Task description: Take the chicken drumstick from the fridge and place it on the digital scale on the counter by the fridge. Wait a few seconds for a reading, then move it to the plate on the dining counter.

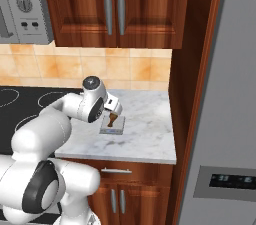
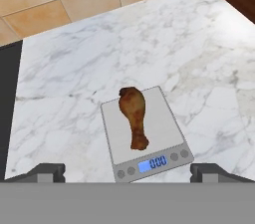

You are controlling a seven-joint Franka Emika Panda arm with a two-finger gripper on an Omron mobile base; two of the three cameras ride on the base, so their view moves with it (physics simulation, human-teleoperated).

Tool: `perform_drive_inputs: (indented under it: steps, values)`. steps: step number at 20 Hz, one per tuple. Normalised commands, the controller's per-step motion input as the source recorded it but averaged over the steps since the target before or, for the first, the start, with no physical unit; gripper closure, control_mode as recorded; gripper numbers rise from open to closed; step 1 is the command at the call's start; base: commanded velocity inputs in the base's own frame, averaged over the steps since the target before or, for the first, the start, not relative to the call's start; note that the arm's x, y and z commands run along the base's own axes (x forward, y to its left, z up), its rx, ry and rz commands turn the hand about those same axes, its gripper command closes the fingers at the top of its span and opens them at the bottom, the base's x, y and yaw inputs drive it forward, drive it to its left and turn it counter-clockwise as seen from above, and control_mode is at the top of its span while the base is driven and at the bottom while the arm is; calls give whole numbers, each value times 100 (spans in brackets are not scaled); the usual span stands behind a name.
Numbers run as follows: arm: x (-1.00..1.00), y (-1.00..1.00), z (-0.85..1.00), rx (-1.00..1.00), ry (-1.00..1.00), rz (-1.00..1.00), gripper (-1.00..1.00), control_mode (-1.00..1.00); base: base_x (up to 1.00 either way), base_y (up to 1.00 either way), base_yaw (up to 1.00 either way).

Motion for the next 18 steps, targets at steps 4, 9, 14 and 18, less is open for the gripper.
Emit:
perform_drive_inputs:
  steps: [4, 9, 14, 18]
  values:
    - [0, 0, 0, 0, 0, 0, -100, -100, 0, 0, 0]
    - [0, 0, 0, 0, 0, 0, -100, -100, 0, 0, 0]
    - [0, 0, 0, 0, 0, 0, -100, -100, 0, 0, 0]
    - [0, 0, 0, 0, 0, 0, -100, -100, 0, 0, 0]
